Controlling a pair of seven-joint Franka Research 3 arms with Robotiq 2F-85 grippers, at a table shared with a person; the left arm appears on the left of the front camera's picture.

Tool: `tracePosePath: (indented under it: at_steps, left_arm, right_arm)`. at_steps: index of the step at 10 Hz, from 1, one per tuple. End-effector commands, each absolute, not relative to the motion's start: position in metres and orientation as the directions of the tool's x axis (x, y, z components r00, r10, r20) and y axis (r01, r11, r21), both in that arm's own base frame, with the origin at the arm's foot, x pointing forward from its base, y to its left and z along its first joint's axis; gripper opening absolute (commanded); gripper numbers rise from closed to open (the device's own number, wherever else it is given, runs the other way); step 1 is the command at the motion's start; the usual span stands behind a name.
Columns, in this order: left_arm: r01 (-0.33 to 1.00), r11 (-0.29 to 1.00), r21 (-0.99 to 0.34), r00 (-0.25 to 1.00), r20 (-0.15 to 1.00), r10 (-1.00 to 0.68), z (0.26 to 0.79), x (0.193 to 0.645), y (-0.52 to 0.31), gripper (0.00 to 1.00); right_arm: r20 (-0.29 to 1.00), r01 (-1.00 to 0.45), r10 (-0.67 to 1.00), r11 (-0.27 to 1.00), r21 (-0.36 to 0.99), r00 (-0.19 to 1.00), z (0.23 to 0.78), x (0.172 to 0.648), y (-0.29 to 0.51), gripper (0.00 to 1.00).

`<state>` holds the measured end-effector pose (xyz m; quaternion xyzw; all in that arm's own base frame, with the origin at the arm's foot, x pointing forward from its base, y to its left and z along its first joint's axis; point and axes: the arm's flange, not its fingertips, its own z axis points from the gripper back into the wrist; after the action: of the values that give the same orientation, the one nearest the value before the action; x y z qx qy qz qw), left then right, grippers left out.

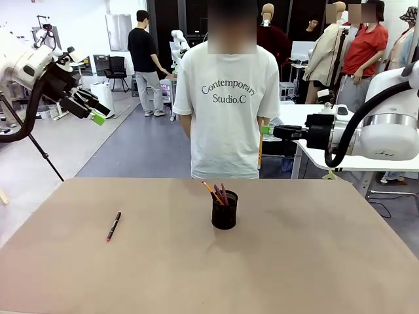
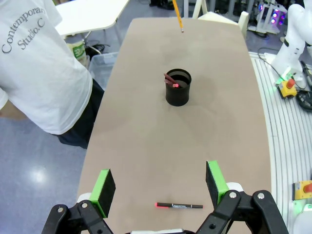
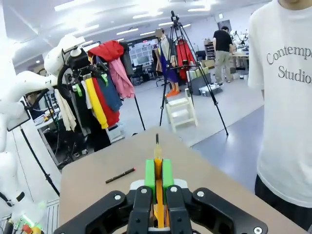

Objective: Place the pens into the pen holder.
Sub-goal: Pick up a writing instrument from the table and place it into the Pen holder.

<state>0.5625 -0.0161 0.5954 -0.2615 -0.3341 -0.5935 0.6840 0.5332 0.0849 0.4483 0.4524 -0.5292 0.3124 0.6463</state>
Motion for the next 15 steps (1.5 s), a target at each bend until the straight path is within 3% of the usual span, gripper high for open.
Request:
tracePosePath:
  at_steps: [1,5,7,9,12,15]
  left_arm:
    - [0.986,0.160,0.040,0.072,0.769,-0.635,0.598,0.562,-0.017,0.97]
    - [0.986,0.160,0.040,0.072,0.769,-0.635,0.598,0.562,-0.017,0.97]
    - [0.986,0.160,0.040,0.072,0.769,-0.635,0.598,0.562,-0.017,0.97]
    - [0.986,0.160,0.040,0.072,0.769,-0.635,0.598,0.562,-0.017,0.97]
    - [0.986,0.160,0.040,0.072,0.769,-0.635,0.598,0.562,-0.017,0.97]
    - [0.986,0.160,0.040,0.072,0.769,-0.635,0.598,0.562,-0.017,0.97]
  right_arm:
    - [0.964,-0.884,-0.076,0.386,0.264,0.254,0.452,0.533,0.083,0.00]
    - [0.966,-0.882,-0.073,0.396,0.255,0.247,0.448,0.533,0.084,0.00]
    - [0.985,-0.964,-0.068,0.203,0.170,0.160,0.425,0.541,0.102,0.00]
    - [0.989,-0.976,-0.027,0.157,0.148,0.146,0.408,0.555,0.134,0.00]
    - [1.000,-0.985,-0.012,0.167,0.030,0.029,0.381,0.557,0.160,0.00]
    - [0.999,-0.984,0.025,0.177,0.031,0.036,0.361,0.560,0.166,0.00]
